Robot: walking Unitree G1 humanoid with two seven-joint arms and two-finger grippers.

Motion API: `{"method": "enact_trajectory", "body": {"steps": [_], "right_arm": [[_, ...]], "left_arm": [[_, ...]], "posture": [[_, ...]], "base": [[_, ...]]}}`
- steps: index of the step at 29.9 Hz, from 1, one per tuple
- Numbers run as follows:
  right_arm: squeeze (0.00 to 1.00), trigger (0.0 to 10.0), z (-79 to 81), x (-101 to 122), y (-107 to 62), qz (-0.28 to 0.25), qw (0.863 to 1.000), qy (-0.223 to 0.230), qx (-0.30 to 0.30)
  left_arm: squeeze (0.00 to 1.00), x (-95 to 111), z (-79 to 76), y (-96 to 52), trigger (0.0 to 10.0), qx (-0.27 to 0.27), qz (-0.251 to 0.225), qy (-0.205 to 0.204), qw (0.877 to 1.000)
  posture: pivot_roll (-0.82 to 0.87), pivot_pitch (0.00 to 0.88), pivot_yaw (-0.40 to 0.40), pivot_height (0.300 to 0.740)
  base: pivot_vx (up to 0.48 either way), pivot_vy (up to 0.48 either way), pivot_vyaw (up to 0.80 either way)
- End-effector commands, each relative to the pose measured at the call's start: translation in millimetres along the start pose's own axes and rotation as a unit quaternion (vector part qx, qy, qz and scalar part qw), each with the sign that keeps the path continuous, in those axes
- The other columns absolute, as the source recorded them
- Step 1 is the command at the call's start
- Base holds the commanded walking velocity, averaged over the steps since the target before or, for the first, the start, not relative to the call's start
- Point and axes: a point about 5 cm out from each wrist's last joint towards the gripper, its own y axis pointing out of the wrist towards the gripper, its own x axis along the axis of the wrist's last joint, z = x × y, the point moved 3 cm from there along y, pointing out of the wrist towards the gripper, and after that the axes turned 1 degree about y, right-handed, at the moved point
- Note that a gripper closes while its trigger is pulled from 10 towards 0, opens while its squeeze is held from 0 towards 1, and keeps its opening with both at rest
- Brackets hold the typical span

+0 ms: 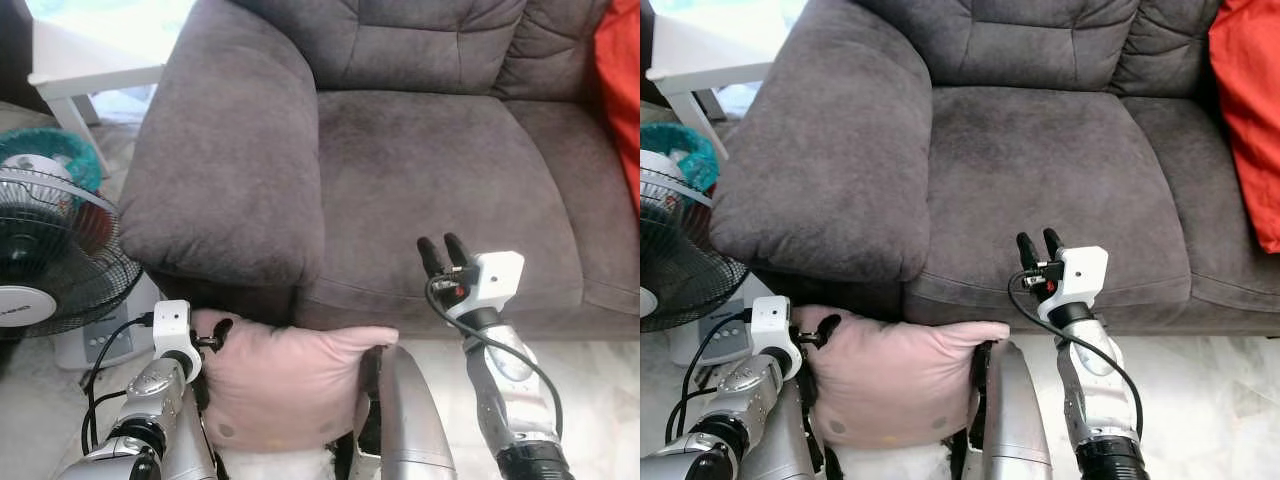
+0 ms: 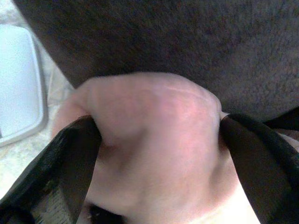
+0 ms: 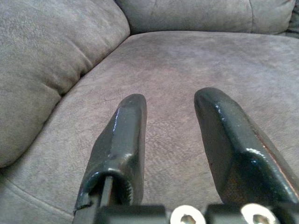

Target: Move the pillow to the sofa from floor

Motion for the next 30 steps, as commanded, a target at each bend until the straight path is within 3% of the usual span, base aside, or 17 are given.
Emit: {"method": "enact_trajectory", "body": {"steps": [1, 8, 14, 15, 16, 17, 30], "right_arm": [[0.00, 10.0, -6.0, -0.2, -4.9, 0.006, 1.000, -0.001, -0.006], [0.00, 10.0, -5.7, 2.4, -10.0, 0.012, 1.000, -0.004, 0.001], [0.00, 10.0, -12.2, 5.6, -14.0, 0.021, 1.000, -0.012, 0.002], [0.00, 10.0, -12.8, 5.9, -14.0, 0.022, 1.000, -0.013, 0.003], [0.00, 10.0, -13.8, 6.3, -14.0, 0.023, 1.000, -0.014, 0.003], [0.00, 10.0, -13.7, 6.3, -13.6, 0.024, 1.000, -0.015, 0.004], [0.00, 10.0, -9.0, 6.5, -7.6, 0.029, 0.999, -0.013, 0.011]], "left_arm": [[0.00, -8.1, -1.2, -1.8, 10.0, -0.001, 0.014, 0.001, 1.000], [0.00, -10.9, 6.3, -3.9, 10.0, 0.014, 0.021, 0.011, 1.000], [0.00, -7.7, 21.3, -5.5, 10.0, 0.060, 0.017, 0.010, 0.998], [0.00, -6.7, 22.7, -5.6, 8.9, 0.064, 0.015, 0.009, 0.998], [0.00, -5.6, 23.6, -5.5, 2.8, 0.069, 0.012, 0.008, 0.998], [0.00, -4.7, 23.5, -5.3, 0.0, 0.068, 0.009, 0.006, 0.998], [0.00, -5.3, 27.0, -7.2, 0.0, 0.075, 0.004, 0.004, 0.997]], "posture": [[0.03, 0.236, -0.180, 0.476], [0.00, 0.250, -0.196, 0.476], [-0.01, 0.251, -0.213, 0.476], [-0.01, 0.249, -0.217, 0.476], [-0.01, 0.249, -0.221, 0.476], [-0.01, 0.248, -0.222, 0.476], [0.00, 0.239, -0.224, 0.476]], "base": [[0.000, 0.000, 0.00], [0.000, 0.000, 0.00], [0.000, 0.000, 0.00], [0.000, 0.000, 0.00], [0.000, 0.000, 0.00], [0.000, 0.000, 0.00], [0.000, 0.000, 0.00]]}}
